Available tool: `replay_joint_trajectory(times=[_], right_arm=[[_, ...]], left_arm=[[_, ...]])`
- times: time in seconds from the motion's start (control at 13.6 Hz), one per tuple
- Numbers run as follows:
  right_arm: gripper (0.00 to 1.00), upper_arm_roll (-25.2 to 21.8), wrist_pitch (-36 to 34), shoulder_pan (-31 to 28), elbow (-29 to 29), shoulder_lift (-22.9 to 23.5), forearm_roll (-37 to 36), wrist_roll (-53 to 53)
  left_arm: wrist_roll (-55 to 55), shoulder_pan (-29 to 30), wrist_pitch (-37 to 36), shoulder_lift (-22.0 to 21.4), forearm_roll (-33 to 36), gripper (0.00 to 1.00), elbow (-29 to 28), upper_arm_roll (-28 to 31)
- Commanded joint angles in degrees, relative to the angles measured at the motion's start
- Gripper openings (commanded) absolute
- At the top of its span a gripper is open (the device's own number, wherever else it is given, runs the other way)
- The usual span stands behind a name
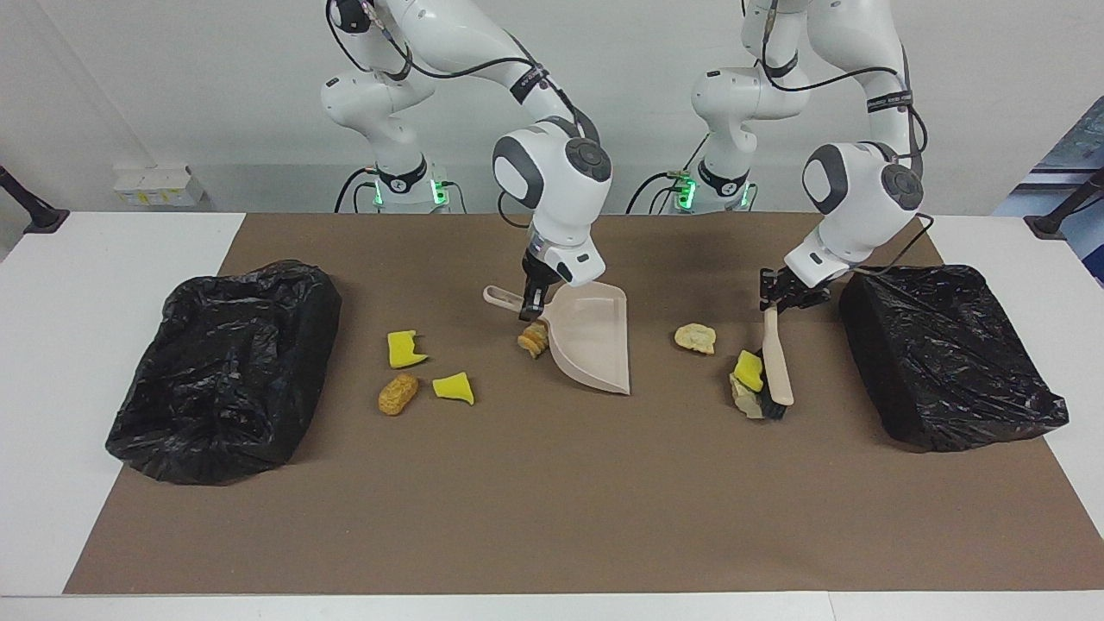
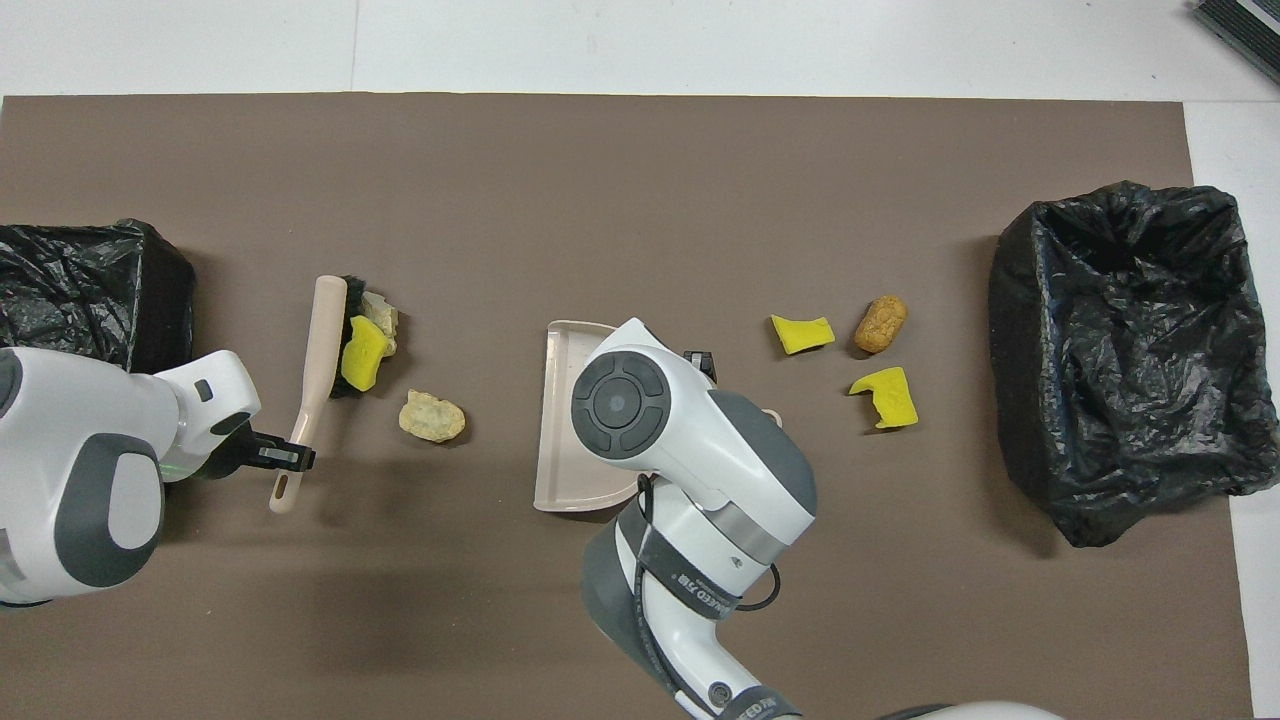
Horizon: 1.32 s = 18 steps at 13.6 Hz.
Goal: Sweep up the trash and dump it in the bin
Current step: 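Sweep the bread and sponge into the dustpan with the left gripper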
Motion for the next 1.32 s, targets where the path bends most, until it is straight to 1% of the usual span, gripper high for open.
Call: replay_joint_trajectory(times=[0.0, 0.15, 0.37, 0.59, 0.74, 0.88, 1.03, 1.1, 1.18, 1.25], right_arm=[[0.0, 0.5, 0.5, -0.5, -0.8, -0.9, -0.2, 1.2], [0.0, 0.5, 0.5, -0.5, -0.8, -0.9, -0.2, 1.2], [0.0, 0.5, 0.5, -0.5, -0.8, -0.9, -0.2, 1.2], [0.0, 0.5, 0.6, -0.7, -0.8, -0.9, -0.2, 1.1], [0.0, 0.5, 0.5, -0.7, -0.8, -0.9, -0.1, 1.1], [0.0, 0.5, 0.5, -0.6, -0.8, -0.9, 0.2, 1.1], [0.0, 0.5, 1.5, -0.9, -1.3, -0.8, 4.0, 0.7], [0.0, 0.5, 2.5, -2.1, -1.6, -0.8, 4.3, -0.1], [0.0, 0.6, 3.7, -3.3, -2.0, -0.6, 5.7, -1.3], [0.0, 0.5, 4.7, -3.7, -2.5, -0.5, 8.8, -3.9]], left_arm=[[-3.7, -3.4, -3.2, 0.1, 1.3, 0.0, -0.4, 0.2], [-7.4, -7.0, -3.5, -0.3, 1.3, 0.0, -0.7, 0.1], [-13.7, -12.0, -7.1, -1.3, 1.2, 0.0, -1.1, -0.1], [-19.7, -18.1, -7.2, -2.3, 0.1, 0.0, -1.7, -0.3], [-22.3, -22.4, -7.6, -2.7, -3.9, 0.0, -1.9, -0.3], [-22.7, -25.3, -8.3, -3.0, -7.1, 0.0, -1.8, -0.4], [-25.0, -27.9, -8.6, -3.0, -11.0, 0.0, -1.4, -0.4], [-26.0, -29.1, -8.6, -3.0, -12.8, 0.0, -1.0, -0.4], [-26.9, -29.8, -8.7, -2.7, -14.5, 0.0, -0.1, -0.4], [-26.9, -29.8, -8.8, -2.1, -16.4, 0.0, 1.5, -0.3]])
